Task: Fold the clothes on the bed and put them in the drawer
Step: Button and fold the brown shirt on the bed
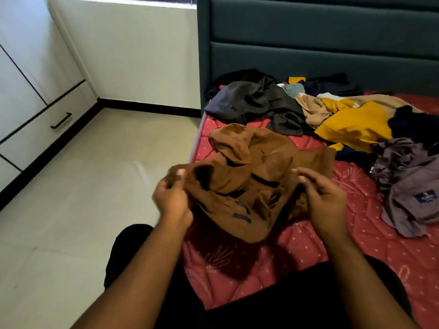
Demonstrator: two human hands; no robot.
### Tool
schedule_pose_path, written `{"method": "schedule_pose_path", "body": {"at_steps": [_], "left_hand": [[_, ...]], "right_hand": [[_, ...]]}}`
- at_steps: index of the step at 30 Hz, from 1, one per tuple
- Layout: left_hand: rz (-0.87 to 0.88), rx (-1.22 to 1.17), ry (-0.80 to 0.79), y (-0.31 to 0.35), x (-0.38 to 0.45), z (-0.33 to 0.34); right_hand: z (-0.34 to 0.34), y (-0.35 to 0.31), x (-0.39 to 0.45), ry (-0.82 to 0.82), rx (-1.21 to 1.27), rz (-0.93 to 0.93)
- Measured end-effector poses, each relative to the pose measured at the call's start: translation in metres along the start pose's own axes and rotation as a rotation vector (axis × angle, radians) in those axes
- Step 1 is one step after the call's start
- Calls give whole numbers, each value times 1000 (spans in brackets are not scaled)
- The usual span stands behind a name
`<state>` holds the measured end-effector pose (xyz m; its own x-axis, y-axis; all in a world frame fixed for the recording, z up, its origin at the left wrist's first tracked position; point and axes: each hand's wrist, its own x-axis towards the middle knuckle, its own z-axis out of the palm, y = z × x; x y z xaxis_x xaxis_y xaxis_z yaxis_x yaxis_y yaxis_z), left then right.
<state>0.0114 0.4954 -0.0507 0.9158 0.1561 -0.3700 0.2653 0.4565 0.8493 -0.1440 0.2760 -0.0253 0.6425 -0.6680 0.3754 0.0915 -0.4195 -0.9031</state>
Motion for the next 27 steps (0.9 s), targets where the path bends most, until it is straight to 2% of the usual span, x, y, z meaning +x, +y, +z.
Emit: {"method": "schedule_pose_path", "body": {"at_steps": [2, 3, 6, 9, 11, 13, 15, 17, 19, 21, 25, 27], "left_hand": [[-85, -122, 196, 10, 17, -25], [-126, -152, 252, 12, 24, -37], [-194, -115, 235, 2, 28, -56], [-243, -34, 156, -21, 16, -59], [-259, -2, 118, -36, 10, -63], [-276, 50, 79, -54, 4, -75], [-302, 158, 70, -72, -3, -92], [-320, 286, 115, -83, -11, -104], [-305, 338, 113, -86, -14, -107], [-282, 282, 111, -81, -9, -107], [-246, 55, 138, -58, 6, -97], [-256, -57, 90, -46, 4, -88]], "right_hand": [[-20, 14, -13, 193, 140, 158], [-29, 27, -20, 203, 164, 223], [-42, 58, -48, -12, 118, 360], [-27, 68, -76, -185, 2, 396], [-5, 64, -92, -379, -182, 289], [15, 66, -111, -657, -426, 170], [28, 72, -128, -888, -806, 130], [35, 72, -142, -1004, -1185, 47], [40, 71, -150, -988, -1323, -53], [37, 74, -151, -873, -1334, -114], [18, 60, -121, -392, -1142, -256], [12, 59, -113, -354, -997, -331]]}}
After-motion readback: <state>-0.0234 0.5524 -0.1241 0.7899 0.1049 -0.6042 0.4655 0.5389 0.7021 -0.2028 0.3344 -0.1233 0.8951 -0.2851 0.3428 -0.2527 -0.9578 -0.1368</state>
